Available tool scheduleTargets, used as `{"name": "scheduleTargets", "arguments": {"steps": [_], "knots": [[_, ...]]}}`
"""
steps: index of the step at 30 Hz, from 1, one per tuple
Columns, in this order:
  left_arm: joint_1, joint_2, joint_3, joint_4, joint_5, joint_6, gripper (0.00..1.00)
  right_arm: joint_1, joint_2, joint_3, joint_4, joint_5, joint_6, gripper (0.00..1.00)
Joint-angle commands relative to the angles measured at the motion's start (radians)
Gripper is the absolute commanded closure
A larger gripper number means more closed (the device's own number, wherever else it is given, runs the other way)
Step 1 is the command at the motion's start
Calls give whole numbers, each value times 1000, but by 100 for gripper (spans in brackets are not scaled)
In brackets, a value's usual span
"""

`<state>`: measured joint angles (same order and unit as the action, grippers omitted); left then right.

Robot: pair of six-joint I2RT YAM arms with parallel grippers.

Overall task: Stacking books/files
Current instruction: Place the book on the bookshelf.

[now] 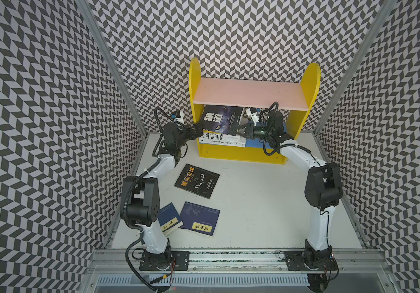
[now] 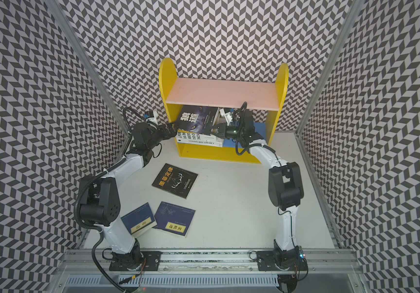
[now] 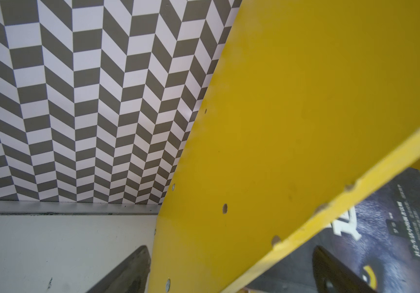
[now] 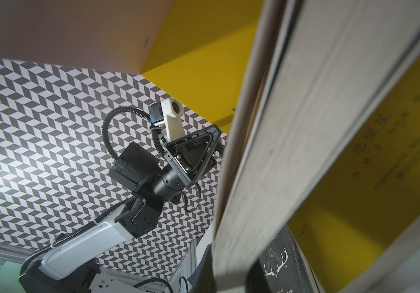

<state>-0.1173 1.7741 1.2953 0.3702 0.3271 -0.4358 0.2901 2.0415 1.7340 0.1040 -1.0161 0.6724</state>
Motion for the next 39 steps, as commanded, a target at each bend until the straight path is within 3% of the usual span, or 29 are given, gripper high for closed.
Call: {"name": "scheduleTargets", "arguments": {"steps": [1, 15, 19, 24, 28, 31, 36, 39], "knots": [[1, 4, 18, -6, -5, 9, 0, -19, -28, -18, 91, -30, -6, 96], [-10, 46, 33, -79, -69, 5, 2, -21, -7, -1, 165, -14, 62, 93], [-10, 72, 47, -116, -96, -8, 3, -21, -9, -1, 174, -8, 72, 87], [-10, 85, 52, -137, -109, -24, 3, -20, -38, -30, 178, 46, 78, 71], [-9, 80, 47, -142, -115, -26, 3, -22, -75, -71, 205, 107, 82, 67], [-9, 77, 40, -139, -113, -30, 3, -23, -91, -92, 214, 150, 84, 68], [-9, 71, 31, -128, -106, -30, 3, -23, -108, -122, 254, 215, 100, 81], [-8, 68, 29, -122, -98, -27, 3, -23, -113, -137, 275, 250, 99, 84]]}}
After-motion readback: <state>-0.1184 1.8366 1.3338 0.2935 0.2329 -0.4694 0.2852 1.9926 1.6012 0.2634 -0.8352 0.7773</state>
